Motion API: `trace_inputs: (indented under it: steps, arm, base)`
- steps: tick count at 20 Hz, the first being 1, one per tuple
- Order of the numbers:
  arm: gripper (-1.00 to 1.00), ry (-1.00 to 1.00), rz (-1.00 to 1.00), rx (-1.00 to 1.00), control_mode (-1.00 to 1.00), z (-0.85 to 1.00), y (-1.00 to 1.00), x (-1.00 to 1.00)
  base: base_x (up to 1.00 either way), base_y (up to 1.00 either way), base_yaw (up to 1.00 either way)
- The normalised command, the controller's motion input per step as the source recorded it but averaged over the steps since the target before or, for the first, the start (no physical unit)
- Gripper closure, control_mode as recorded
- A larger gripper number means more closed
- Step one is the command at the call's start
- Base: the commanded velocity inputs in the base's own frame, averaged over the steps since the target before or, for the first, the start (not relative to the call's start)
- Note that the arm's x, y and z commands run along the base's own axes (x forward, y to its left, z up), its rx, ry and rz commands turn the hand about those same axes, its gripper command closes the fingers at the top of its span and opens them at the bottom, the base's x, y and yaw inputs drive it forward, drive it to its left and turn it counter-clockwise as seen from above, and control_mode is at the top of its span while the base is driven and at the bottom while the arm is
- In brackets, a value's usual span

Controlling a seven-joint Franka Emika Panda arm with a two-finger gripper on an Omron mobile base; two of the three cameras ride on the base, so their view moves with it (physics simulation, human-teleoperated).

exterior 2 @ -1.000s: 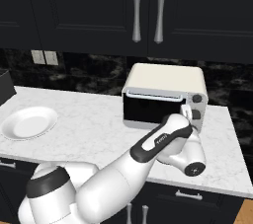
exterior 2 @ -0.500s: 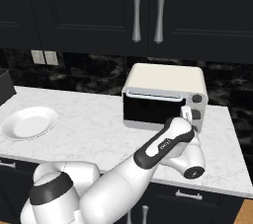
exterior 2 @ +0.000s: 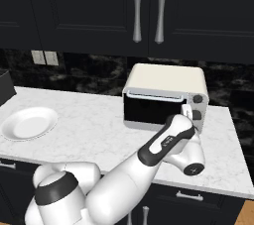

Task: Pick up the kebab skewer and baguette bread, and place them inside the toaster oven. Close the toaster oven door and start by setting the timer.

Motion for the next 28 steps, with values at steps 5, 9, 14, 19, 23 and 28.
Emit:
trace_inputs:
  steps: [5,9,14,19,23,28]
  arm:
    - [-1.0,0.0,-0.01,0.0,-1.0,-0.12,0.0,0.09]
    - [-1.0,0.0,-0.01,0.0,-1.0,-0.13,0.0,0.13]
    - [-1.0,0.0,-0.01,0.0,-1.0,-0.08,0.0,0.13]
    - [-1.0,0.0,-0.01,0.0,-1.0,-0.16,0.0,0.14]
    - [-1.0,0.0,-0.01,0.0,-1.0,-0.06,0.0,0.15]
    - [-1.0,0.0,0.0,0.0,-1.0,0.0,0.0,0.01]
  base:
    - [0.0,0.0,0.0]
    - [0.0,0.0,0.0]
    - [0.0,0.0,0.0]
    - [0.0,0.0,0.0]
    - [0.0,0.0,0.0]
    - [0.0,0.0,0.0]
